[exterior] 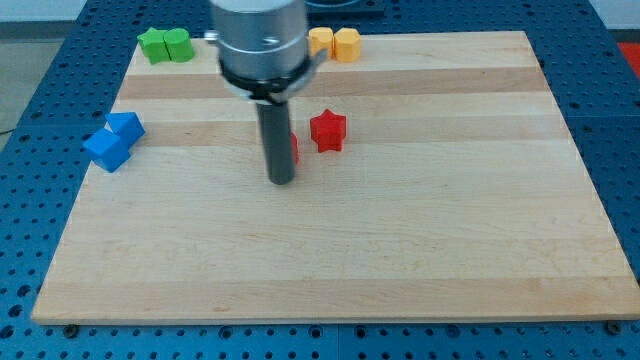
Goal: Move the red circle below the red star
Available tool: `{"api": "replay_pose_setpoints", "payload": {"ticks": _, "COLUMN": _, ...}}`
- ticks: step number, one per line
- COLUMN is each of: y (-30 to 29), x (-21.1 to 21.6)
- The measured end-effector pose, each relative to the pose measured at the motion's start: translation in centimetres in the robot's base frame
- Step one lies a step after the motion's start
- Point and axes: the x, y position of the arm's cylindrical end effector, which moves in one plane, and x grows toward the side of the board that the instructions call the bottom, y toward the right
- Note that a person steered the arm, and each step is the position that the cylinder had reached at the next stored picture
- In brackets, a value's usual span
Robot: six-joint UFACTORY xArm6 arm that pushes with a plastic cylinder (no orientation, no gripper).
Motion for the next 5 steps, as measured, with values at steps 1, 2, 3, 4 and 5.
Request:
{"api": "replay_pose_setpoints", "payload": {"ticks": 1, "y": 0.6, "x": -2.4}}
{"api": "replay_pose_setpoints", "payload": {"ticks": 2, "y": 0.6, "x": -1.2}}
{"api": "replay_pose_setpoints", "payload": {"ticks": 3, "y": -3.3, "x": -0.5}}
{"api": "replay_pose_setpoints", "payload": {"ticks": 4, "y": -4.8, "x": -3.0}}
{"api": "replay_pose_setpoints", "payload": {"ticks": 5, "y": -4.8, "x": -4.9}}
